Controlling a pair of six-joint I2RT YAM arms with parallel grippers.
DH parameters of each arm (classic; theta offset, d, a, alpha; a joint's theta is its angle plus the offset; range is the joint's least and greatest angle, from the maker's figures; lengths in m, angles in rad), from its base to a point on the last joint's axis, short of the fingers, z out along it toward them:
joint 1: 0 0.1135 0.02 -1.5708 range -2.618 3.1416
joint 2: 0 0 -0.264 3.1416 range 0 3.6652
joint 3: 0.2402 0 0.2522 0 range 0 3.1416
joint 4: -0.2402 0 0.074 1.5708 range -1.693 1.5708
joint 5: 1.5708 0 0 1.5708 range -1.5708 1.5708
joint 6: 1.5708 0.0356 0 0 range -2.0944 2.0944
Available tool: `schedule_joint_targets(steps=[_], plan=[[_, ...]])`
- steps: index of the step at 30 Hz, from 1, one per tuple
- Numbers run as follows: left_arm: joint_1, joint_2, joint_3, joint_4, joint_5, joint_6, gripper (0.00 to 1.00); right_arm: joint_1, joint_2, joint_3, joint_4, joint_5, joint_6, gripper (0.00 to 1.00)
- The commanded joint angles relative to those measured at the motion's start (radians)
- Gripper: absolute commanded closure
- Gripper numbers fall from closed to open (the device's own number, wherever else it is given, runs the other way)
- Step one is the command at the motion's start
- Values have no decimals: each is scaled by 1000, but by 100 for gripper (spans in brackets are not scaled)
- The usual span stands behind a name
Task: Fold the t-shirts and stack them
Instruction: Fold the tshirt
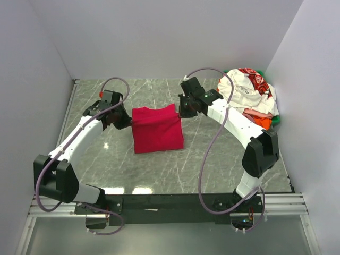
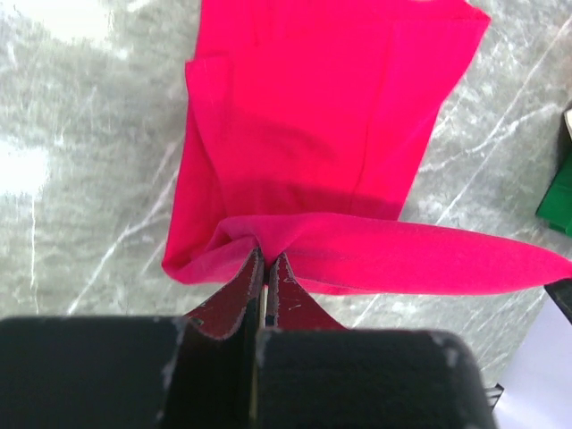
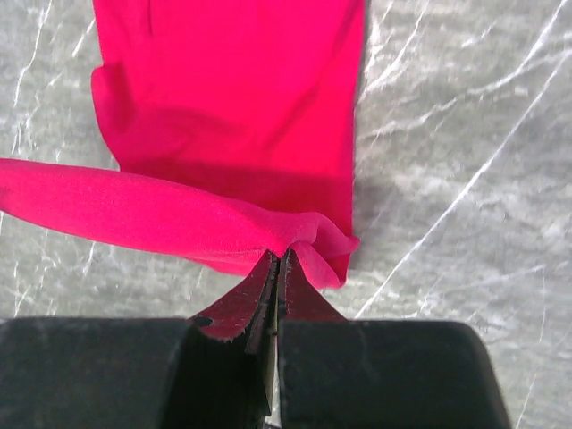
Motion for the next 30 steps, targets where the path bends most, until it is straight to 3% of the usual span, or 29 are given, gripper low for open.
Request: schedule_joint_targets(steps=[1, 30], plan=[[24, 33, 55, 52, 24, 42, 100, -26, 45, 98, -31, 5, -43, 100], [151, 383, 272, 113, 141, 111, 100, -121, 476, 582, -143, -58, -130, 100]])
